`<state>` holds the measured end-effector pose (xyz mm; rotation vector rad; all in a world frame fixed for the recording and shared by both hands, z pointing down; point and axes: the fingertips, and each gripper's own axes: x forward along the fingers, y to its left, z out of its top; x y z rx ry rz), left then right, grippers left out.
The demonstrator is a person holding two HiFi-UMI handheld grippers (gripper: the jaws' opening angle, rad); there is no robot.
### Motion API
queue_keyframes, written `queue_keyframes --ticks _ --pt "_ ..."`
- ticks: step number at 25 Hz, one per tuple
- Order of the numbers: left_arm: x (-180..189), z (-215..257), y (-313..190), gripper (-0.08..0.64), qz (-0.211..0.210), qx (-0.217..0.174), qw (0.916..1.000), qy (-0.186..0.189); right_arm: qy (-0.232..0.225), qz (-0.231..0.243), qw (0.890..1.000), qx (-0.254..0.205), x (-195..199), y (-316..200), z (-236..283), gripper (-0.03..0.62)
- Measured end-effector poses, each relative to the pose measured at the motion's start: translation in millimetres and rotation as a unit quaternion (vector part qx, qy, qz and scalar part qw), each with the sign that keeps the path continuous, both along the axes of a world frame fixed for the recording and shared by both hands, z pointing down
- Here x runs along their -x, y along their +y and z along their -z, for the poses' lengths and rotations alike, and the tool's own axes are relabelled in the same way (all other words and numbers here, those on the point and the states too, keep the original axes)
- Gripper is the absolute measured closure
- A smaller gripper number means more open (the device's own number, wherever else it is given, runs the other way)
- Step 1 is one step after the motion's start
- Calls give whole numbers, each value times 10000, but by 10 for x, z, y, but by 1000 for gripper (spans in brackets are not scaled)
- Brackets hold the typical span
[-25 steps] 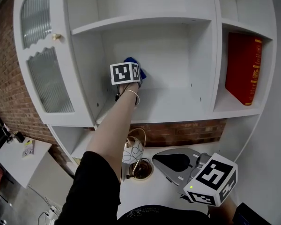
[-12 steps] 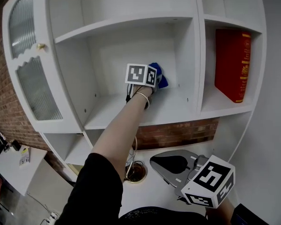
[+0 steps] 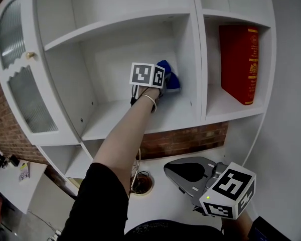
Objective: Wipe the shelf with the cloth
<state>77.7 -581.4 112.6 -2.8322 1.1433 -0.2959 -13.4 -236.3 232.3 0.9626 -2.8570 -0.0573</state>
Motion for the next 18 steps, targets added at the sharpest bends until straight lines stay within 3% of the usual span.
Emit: queue_keyframes --ticks 5,10,14,18 --pt "926 329 -12 442 691 -106 9966 440 114 479 9987 -106 335 87 78 584" --pt "1894 228 7 443 1456 493 9843 870 328 1023 9941 -113 708 210 44 584" --pt "2319 -21 -24 443 1941 899 9764 284 399 1189 9920 -148 832 277 42 585" --pt "2281 -274 -86 443 1931 1223 9733 -220 354 1139 9927 -154 786 254 40 584"
